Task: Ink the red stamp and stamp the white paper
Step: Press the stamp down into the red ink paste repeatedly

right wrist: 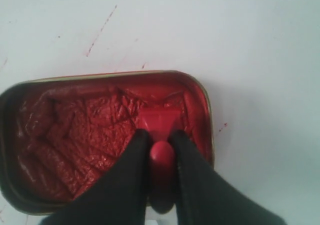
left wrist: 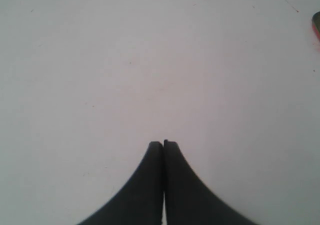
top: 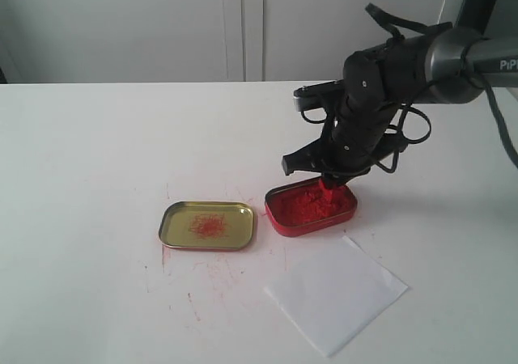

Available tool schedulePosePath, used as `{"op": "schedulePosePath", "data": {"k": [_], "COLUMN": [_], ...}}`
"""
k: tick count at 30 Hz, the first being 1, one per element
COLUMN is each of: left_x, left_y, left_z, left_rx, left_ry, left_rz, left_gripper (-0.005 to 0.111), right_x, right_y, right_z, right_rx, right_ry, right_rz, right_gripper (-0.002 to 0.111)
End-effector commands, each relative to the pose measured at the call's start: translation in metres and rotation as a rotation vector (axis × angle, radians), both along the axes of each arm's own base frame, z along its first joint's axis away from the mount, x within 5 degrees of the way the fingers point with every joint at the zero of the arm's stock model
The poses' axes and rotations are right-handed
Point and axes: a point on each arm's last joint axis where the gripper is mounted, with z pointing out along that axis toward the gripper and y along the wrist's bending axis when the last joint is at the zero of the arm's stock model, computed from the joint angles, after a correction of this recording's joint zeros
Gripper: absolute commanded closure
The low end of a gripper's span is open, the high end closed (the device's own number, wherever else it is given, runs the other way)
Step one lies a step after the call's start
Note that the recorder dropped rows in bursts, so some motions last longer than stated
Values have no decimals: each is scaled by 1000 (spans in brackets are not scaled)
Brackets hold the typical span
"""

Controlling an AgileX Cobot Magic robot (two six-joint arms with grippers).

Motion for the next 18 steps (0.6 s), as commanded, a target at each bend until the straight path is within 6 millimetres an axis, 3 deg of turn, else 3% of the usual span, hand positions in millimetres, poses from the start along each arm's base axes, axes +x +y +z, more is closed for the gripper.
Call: {"op": "schedulePosePath", "data": {"k": [1, 18], "left_x": [0, 0], "left_y": [-1, -1], "left_z": [-2, -2], "left_rx": [-6, -6], "left_ry": [4, 4], "left_rz": [-7, -7], "left_gripper": [107, 107], "right_x": [2, 4], "right_y": [-5, -6], "right_z": [-1, -12], "right_rx": [-7, -25], "right_ry": [-7, 9], "right_rz": [-21, -45], "right_gripper": [108, 108]}}
